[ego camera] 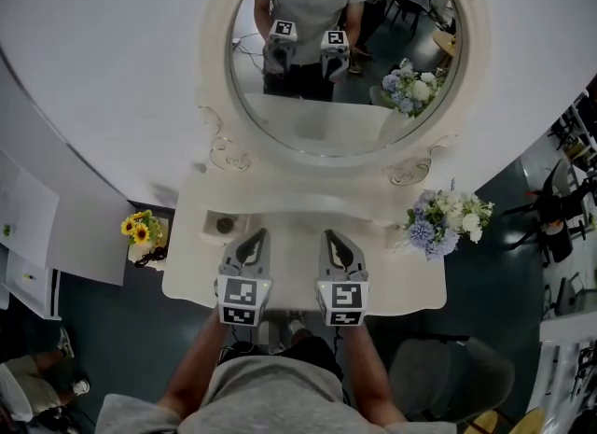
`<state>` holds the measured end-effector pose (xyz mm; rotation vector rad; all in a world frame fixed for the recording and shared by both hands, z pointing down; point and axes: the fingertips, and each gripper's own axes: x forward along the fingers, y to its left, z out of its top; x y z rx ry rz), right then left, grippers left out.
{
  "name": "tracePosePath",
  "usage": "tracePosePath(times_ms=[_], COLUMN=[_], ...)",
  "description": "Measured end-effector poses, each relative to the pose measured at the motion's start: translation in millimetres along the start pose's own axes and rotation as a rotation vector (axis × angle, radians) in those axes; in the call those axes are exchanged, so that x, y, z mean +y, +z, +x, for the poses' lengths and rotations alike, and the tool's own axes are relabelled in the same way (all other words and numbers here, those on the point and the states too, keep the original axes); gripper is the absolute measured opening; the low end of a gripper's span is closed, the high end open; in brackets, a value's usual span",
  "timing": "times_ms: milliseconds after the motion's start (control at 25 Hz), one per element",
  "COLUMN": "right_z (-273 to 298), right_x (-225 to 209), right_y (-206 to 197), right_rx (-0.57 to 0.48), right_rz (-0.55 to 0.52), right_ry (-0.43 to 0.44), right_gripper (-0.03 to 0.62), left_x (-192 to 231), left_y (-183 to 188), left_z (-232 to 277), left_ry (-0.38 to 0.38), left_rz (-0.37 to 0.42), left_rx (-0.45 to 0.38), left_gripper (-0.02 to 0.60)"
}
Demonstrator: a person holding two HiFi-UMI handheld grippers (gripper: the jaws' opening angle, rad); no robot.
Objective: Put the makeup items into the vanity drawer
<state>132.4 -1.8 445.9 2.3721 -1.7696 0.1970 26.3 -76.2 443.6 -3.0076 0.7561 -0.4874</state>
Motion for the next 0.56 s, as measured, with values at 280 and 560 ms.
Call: tracePosePath(times_ms=[280, 560], right_z=[1.5, 1.4], right_x=[-1.8, -4.3], right_y=[0.2, -0.1], right_rx=[0.0, 0.0], right_rz=[0.0, 0.001], right_ry=[0.003, 0.003], right_gripper=[0.025, 0.025], left_x=[-0.6, -2.2], left_y=[0.6, 0.4], left_z=[1.4, 2.6], left_ry=[0.003, 0.004], left_rz=[-0.001, -0.003], left_rx=[0.003, 0.004], left_gripper=[0.0, 0.0])
